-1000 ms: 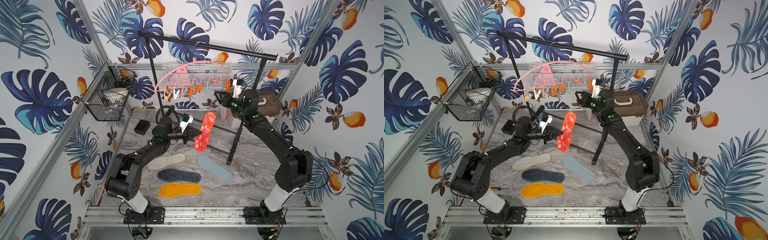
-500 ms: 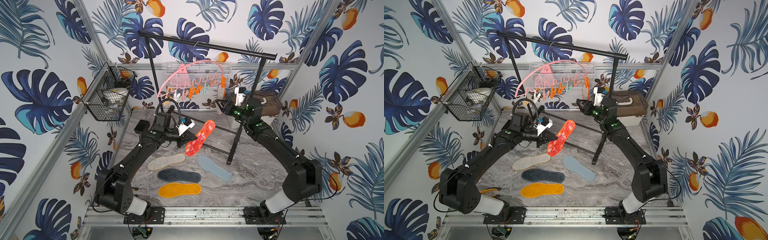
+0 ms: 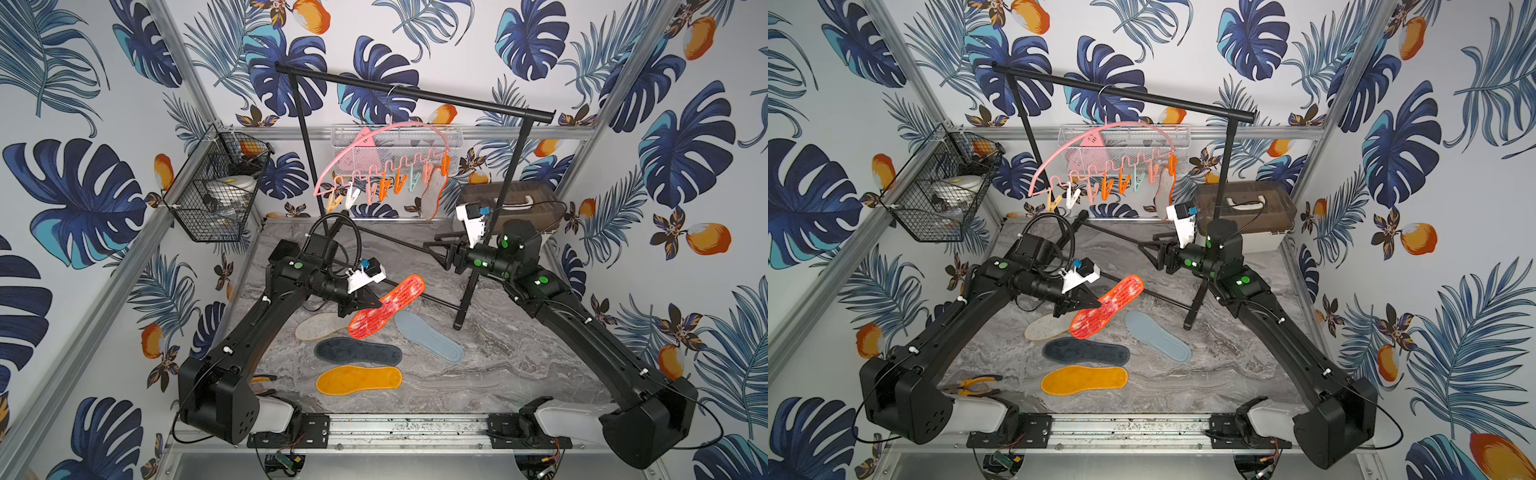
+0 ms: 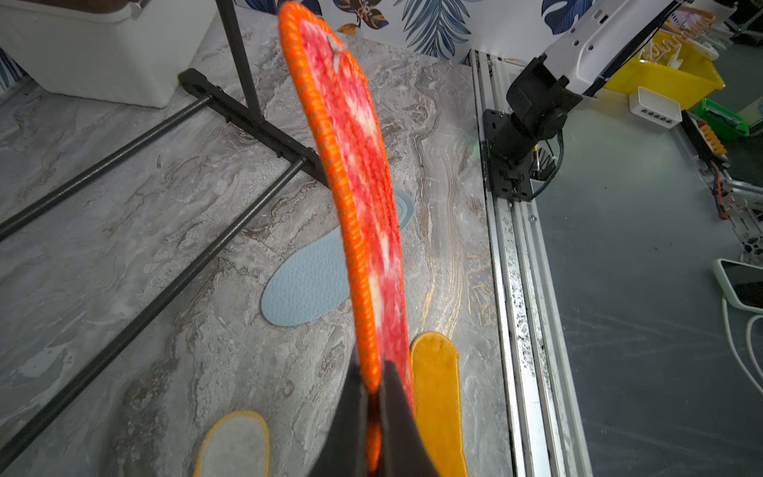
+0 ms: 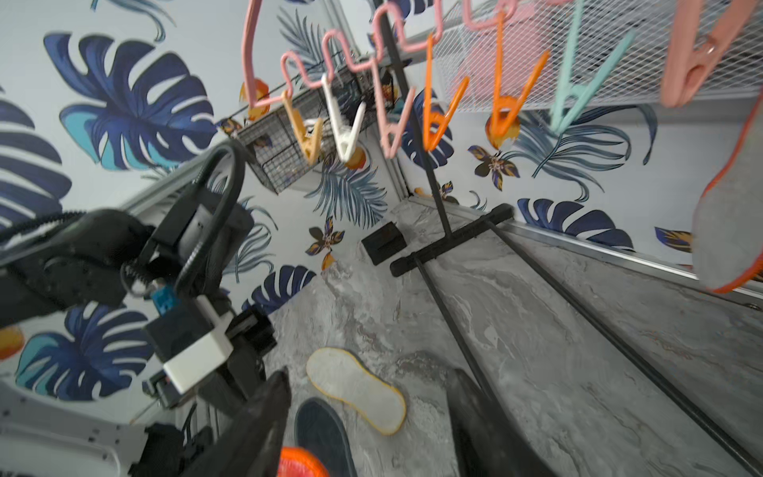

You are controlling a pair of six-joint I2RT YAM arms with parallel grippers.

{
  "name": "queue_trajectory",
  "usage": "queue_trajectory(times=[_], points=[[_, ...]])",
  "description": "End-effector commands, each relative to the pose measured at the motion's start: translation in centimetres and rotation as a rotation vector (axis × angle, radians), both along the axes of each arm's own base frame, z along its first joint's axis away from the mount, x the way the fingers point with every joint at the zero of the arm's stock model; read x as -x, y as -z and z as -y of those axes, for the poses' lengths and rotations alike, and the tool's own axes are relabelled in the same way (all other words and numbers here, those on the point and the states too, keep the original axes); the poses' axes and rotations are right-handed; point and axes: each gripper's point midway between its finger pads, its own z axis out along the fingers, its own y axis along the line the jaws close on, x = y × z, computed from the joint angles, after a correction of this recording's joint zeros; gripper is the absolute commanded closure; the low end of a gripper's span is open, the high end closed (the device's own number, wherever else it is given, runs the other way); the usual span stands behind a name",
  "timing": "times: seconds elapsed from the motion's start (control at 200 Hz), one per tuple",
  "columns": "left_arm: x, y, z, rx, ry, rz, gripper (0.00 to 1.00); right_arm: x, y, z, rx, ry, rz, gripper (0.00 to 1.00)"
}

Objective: Take the shoe insoles off the hanger
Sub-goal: Place the insole at the center of the board.

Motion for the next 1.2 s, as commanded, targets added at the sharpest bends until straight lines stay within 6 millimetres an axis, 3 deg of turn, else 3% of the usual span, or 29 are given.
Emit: queue_trajectory(times=[0.0, 0.1, 0.145, 0.295, 0.48, 0.67, 0.761, 0.826, 0.911, 0.961, 1.011, 1.196], points=[[2.6, 0.5, -0.8, -0.048, 0.093, 0.006, 1.0, 3.5, 4.0, 0.4, 0.154, -0.121, -0.044, 0.28], [4.8, 0.6, -1.1, -0.045, 0.184, 0.0, 1.0, 6.9, 4.8, 0.1, 0.166, -0.251, -0.092, 0.2], [5.6, 0.5, -1.1, -0.04, 0.216, -0.001, 1.0, 8.5, 6.4, -0.2, 0.171, -0.305, -0.131, 0.18], [6.7, 0.5, -0.9, -0.031, 0.243, -0.007, 1.0, 12.4, 7.6, -2.1, 0.192, -0.437, -0.134, 0.15], [7.5, 0.3, -0.6, -0.032, 0.25, -0.002, 1.0, 12.8, 9.5, -3.4, 0.225, -0.458, -0.183, 0.15], [8.1, 1.2, -0.3, -0.065, 0.25, -0.011, 1.0, 14.6, 9.8, -5.4, 0.228, -0.529, -0.187, 0.19], [8.2, 1.5, -0.1, -0.075, 0.247, -0.016, 1.0, 15.1, 9.8, -6.1, 0.218, -0.557, -0.208, 0.34], [8.1, 1.5, 0.0, -0.077, 0.243, -0.014, 1.0, 15.6, 9.8, -6.4, 0.209, -0.581, -0.226, 0.52], [7.9, 1.4, 0.2, -0.069, 0.238, -0.012, 1.0, 15.9, 10.2, -6.4, 0.224, -0.58, -0.254, 0.83], [7.7, 1.3, 0.3, -0.065, 0.232, -0.013, 1.0, 15.9, 10.8, -6.2, 0.239, -0.57, -0.275, 0.94], [7.5, 1.2, 0.5, -0.059, 0.226, -0.018, 1.0, 16.0, 11.3, -6.0, 0.248, -0.566, -0.29, 1.0], [6.6, 1.0, 0.7, -0.064, 0.199, -0.042, 0.96, 16.0, 11.4, -5.7, 0.209, -0.527, -0.303, 1.0]])
